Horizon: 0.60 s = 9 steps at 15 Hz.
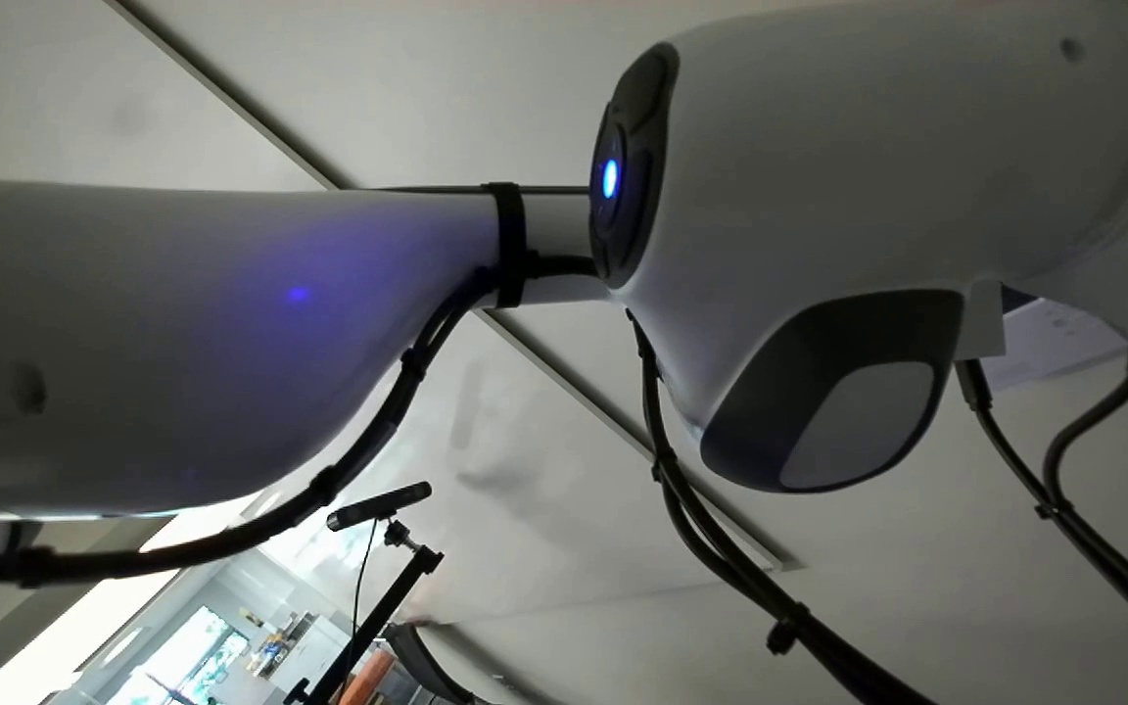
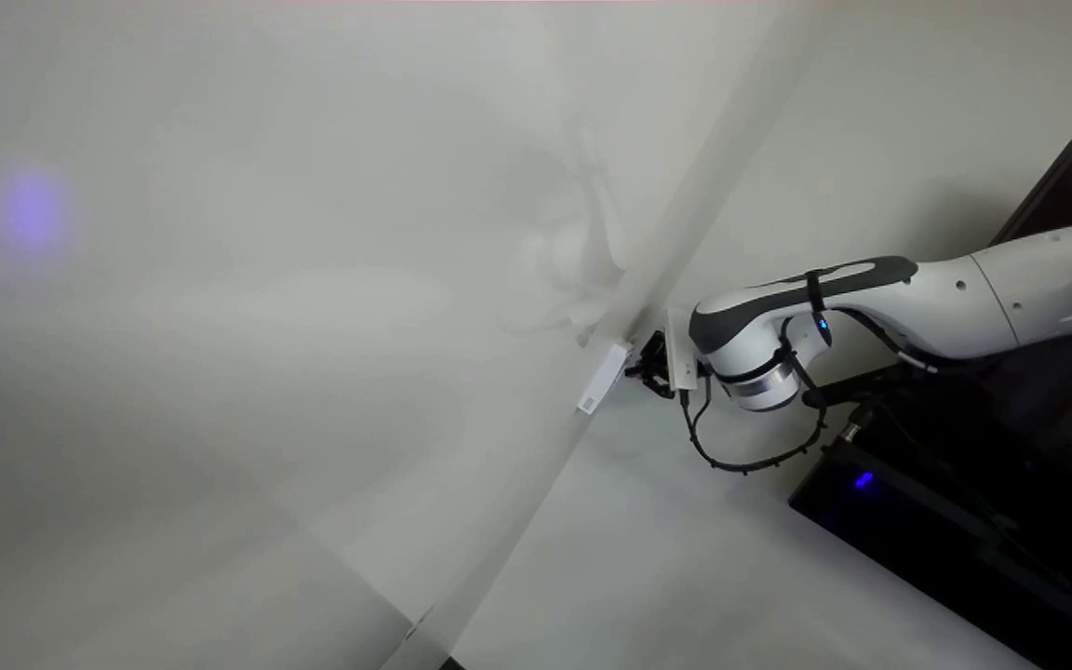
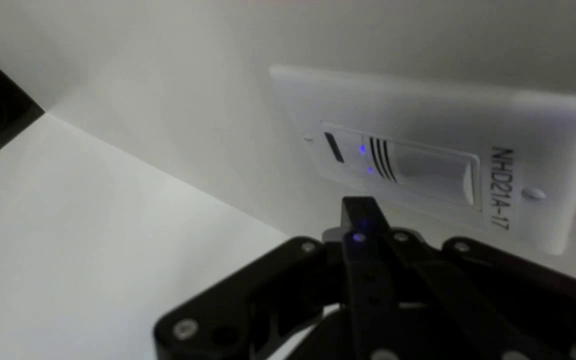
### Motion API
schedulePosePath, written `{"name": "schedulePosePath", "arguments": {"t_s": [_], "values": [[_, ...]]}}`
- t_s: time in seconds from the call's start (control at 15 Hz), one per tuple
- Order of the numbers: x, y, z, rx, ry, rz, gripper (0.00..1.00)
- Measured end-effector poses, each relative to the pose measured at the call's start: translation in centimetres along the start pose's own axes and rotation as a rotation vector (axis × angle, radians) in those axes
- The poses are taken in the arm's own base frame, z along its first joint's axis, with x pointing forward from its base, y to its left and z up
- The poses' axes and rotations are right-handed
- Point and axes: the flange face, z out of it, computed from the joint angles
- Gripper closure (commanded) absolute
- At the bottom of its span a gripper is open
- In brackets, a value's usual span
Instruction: Turn off the light switch
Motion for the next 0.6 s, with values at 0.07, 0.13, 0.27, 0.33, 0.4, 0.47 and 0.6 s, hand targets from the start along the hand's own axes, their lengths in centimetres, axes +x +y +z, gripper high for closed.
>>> {"name": "schedulePosePath", "arguments": {"t_s": [0.07, 0.13, 0.27, 0.33, 0.4, 0.47, 0.6], "values": [[0.1, 0.3, -0.2, 0.009, 0.03, -0.019, 1.0], [0.0, 0.6, -0.4, 0.012, 0.053, -0.039, 1.0], [-0.9, 1.4, -0.8, -0.001, 0.064, -0.074, 1.0], [-1.4, 1.6, -1.2, -0.008, 0.064, -0.093, 1.0], [-1.9, 1.7, -1.6, -0.013, 0.062, -0.112, 1.0], [-2.3, 1.7, -2.1, -0.015, 0.06, -0.125, 1.0], [-2.6, 1.6, -3.0, -0.017, 0.06, -0.15, 1.0]]}}
